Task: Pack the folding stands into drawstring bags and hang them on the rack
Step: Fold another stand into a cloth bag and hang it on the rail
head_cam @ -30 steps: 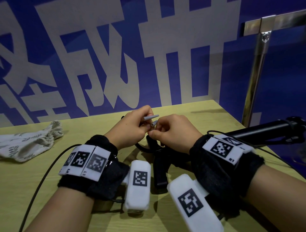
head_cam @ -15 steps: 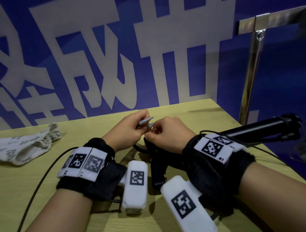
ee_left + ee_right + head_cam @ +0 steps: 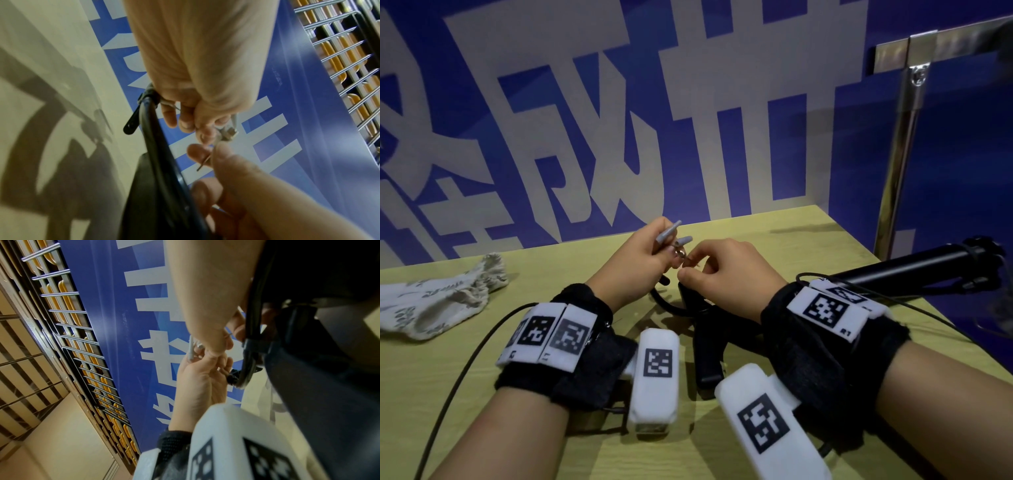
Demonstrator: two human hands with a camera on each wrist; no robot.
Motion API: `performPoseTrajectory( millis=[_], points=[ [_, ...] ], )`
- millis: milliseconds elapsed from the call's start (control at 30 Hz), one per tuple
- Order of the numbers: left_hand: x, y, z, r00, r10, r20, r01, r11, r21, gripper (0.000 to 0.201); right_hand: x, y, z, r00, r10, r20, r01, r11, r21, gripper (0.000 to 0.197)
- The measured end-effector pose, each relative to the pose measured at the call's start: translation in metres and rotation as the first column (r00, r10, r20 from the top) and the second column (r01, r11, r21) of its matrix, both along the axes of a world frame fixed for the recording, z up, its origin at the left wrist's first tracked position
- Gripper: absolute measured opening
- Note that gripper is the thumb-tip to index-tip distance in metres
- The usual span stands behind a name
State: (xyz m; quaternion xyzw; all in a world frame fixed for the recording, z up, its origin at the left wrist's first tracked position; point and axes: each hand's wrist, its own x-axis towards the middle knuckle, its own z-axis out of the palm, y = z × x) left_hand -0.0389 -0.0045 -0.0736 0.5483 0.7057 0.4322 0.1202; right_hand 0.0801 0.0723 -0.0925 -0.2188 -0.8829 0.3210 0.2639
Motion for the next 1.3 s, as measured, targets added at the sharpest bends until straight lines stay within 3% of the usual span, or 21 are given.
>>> performPoseTrajectory(
  millis=[233, 433, 767, 933, 1100, 1300],
  points=[
    [0.0, 0.003, 0.001, 0.963, 0.04, 0.267, -0.056, 0.997, 0.051, 0.027, 0.002, -0.001, 0.001, 0.997, -0.014, -0.074, 0.01, 0.999, -0.049, 0.025],
    [0.0, 0.004, 0.002, 0.942, 0.051, 0.332, -0.075, 0.995, 0.06, 0.033, 0.002, -0.002, 0.001, 0.998, -0.015, -0.066, 0.009, 0.996, -0.089, 0.028],
    [-0.005, 0.007, 0.0, 0.94, 0.103, 0.326, -0.145, 0.984, 0.108, 0.02, 0.003, 0.002, 0.002, 0.997, -0.024, -0.067, 0.011, 0.982, -0.191, 0.03],
    [-0.014, 0.004, 0.004, 0.936, 0.123, 0.331, -0.158, 0.984, 0.082, 0.03, 0.005, 0.001, 0.003, 0.994, -0.056, -0.09, 0.032, 0.968, -0.248, 0.027],
    [-0.022, -0.009, 0.007, 0.946, 0.194, 0.259, -0.22, 0.972, 0.079, 0.041, 0.006, 0.0, 0.003, 0.987, -0.091, -0.131, 0.044, 0.946, -0.321, 0.025],
    [-0.02, -0.014, 0.006, 0.945, 0.289, 0.15, -0.296, 0.955, 0.026, 0.025, 0.014, -0.001, 0.012, 0.944, -0.177, -0.279, 0.017, 0.869, -0.494, 0.028]
  ],
)
